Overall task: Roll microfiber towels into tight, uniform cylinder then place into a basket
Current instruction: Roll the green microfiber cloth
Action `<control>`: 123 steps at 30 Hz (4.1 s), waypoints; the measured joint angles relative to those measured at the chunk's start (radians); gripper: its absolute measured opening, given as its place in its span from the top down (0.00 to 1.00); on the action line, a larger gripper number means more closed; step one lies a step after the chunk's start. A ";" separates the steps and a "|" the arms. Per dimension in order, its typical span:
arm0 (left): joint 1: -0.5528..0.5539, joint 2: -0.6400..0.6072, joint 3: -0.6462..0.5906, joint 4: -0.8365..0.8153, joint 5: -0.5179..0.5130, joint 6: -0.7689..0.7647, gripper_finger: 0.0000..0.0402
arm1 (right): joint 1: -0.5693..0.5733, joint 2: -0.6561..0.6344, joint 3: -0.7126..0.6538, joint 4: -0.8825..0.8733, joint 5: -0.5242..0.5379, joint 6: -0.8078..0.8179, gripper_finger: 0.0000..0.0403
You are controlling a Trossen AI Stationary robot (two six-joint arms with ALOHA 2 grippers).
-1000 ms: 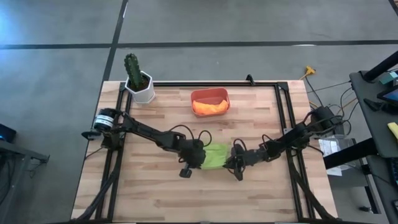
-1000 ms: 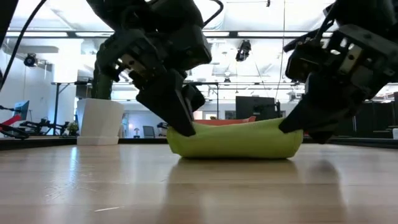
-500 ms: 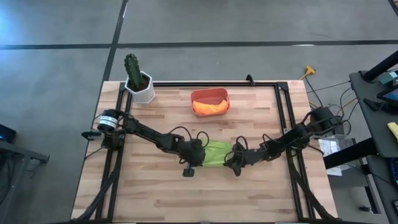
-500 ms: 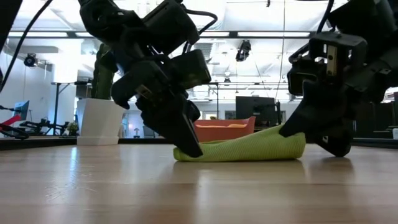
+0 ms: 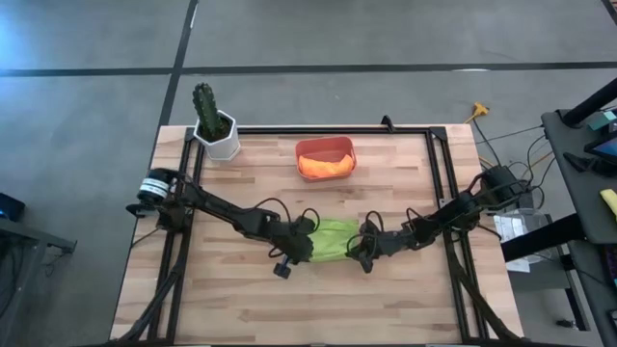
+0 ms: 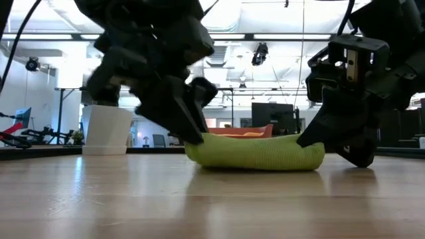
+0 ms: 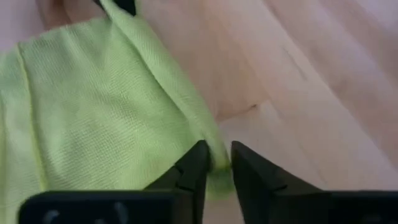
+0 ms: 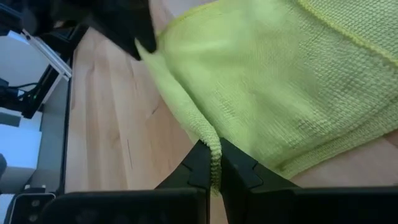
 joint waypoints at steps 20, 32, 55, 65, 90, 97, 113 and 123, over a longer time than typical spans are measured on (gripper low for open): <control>-0.194 0.039 0.027 0.200 -0.475 0.147 0.42 | -0.005 -0.047 0.008 0.031 0.025 0.058 0.97; -0.188 0.182 0.051 0.266 -0.649 0.048 0.40 | -0.002 -0.050 0.033 0.041 0.053 0.019 0.97; -0.142 0.190 0.043 0.301 -0.635 0.074 0.40 | 0.016 -0.052 0.032 0.043 0.008 -0.065 0.97; -0.142 0.190 0.043 0.294 -0.634 0.074 0.60 | 0.018 -0.052 0.032 0.043 -0.004 -0.099 0.97; 0.004 0.188 0.273 -0.089 0.112 -0.161 1.00 | 0.020 -0.060 0.033 0.053 -0.182 -0.316 0.97; 0.090 0.189 0.270 -0.080 0.262 -0.243 1.00 | 0.054 -0.074 0.049 0.053 -0.220 -0.463 0.97; 0.111 0.314 0.347 -0.145 0.407 -0.321 1.00 | 0.105 -0.084 0.179 -0.327 -0.192 -0.911 0.80; 0.120 0.295 0.359 -0.151 0.493 -0.350 1.00 | 0.158 -0.088 0.380 -0.691 -0.183 -1.082 0.62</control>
